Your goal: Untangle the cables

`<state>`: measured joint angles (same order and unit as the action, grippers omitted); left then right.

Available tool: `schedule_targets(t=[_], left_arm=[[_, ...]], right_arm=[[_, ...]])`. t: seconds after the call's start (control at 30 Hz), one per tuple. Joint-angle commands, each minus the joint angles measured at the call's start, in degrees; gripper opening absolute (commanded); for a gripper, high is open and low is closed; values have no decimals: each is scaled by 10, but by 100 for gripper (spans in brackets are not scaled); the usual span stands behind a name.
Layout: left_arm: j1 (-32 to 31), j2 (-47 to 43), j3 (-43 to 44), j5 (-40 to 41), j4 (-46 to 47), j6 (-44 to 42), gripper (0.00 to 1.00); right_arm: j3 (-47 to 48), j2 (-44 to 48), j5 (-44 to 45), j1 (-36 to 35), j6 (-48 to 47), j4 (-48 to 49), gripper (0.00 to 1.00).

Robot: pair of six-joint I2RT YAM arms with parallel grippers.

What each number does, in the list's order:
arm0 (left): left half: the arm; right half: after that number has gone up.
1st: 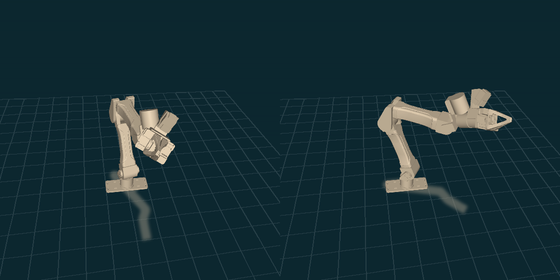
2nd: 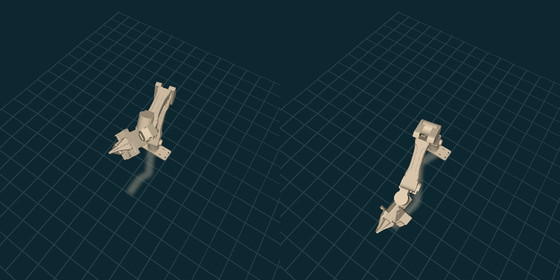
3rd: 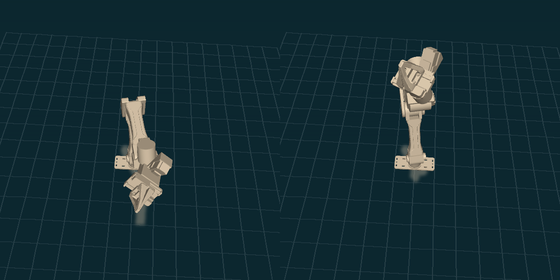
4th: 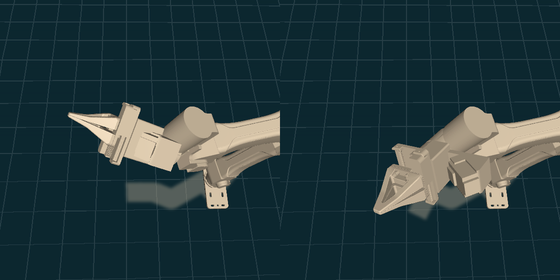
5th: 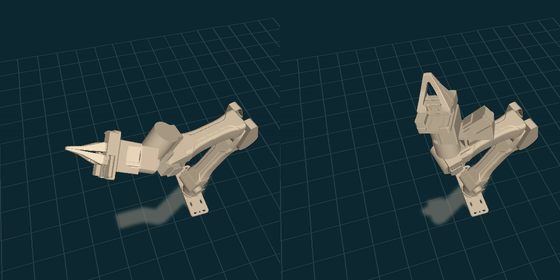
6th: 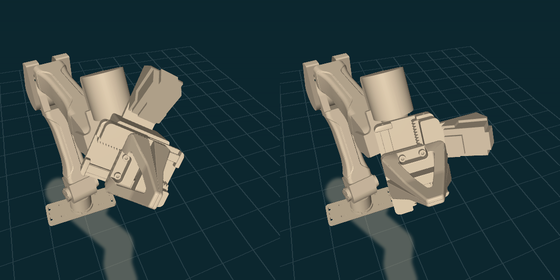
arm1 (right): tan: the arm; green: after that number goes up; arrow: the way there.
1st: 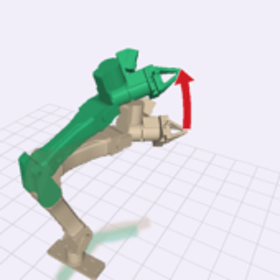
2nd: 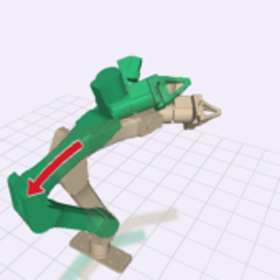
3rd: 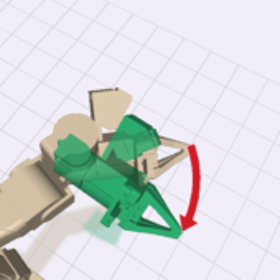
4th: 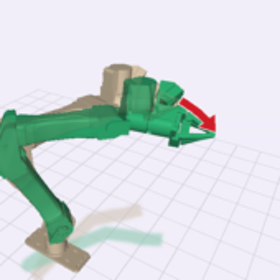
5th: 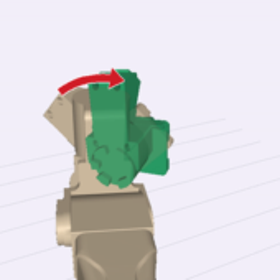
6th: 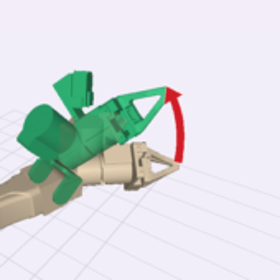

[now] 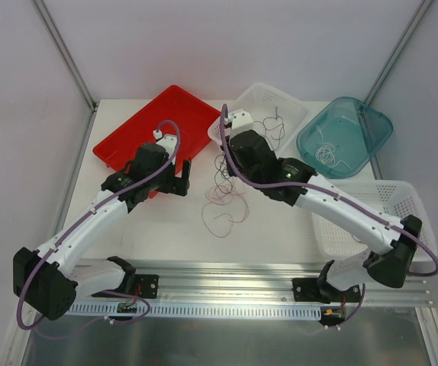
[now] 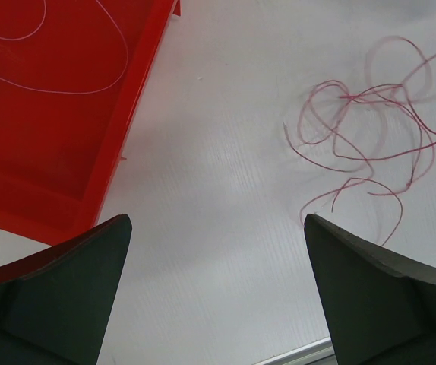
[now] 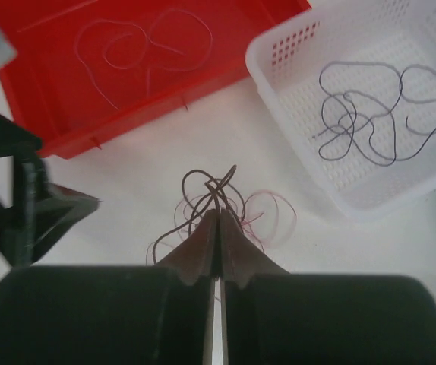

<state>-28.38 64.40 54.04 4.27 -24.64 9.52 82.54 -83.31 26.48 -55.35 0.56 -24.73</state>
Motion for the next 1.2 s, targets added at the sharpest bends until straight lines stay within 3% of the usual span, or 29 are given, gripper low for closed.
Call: schedule_targets(t=[0.0,0.13,0.23,0.4,0.63,0.77,0.9,1.17], left_arm=[[8,3,2,-4,12,-7,99],[8,-1,1,-1,12,-7,99],[8,-1,1,0,12,-8,99],[8,-1,2,-18,13,-7,99],[7,-27,-8,-101,35,4,99],[6,-93,-59,-162,99,81,99],[-17,-159,-148,-200,244,158,99],[-149,-176,-274,-97,470,126,99]], right_arm=[[47,45,88,-45,-95,-14,1],[-2,82,84,-74,-118,98,1],[57,60,84,-57,-33,-18,1],[18,125,28,-87,-79,106,1],[29,135,65,-85,-50,81,1],[25,139,69,-85,-16,65,1],[17,147,61,-85,9,57,1],[-4,168,31,-85,46,58,1]])
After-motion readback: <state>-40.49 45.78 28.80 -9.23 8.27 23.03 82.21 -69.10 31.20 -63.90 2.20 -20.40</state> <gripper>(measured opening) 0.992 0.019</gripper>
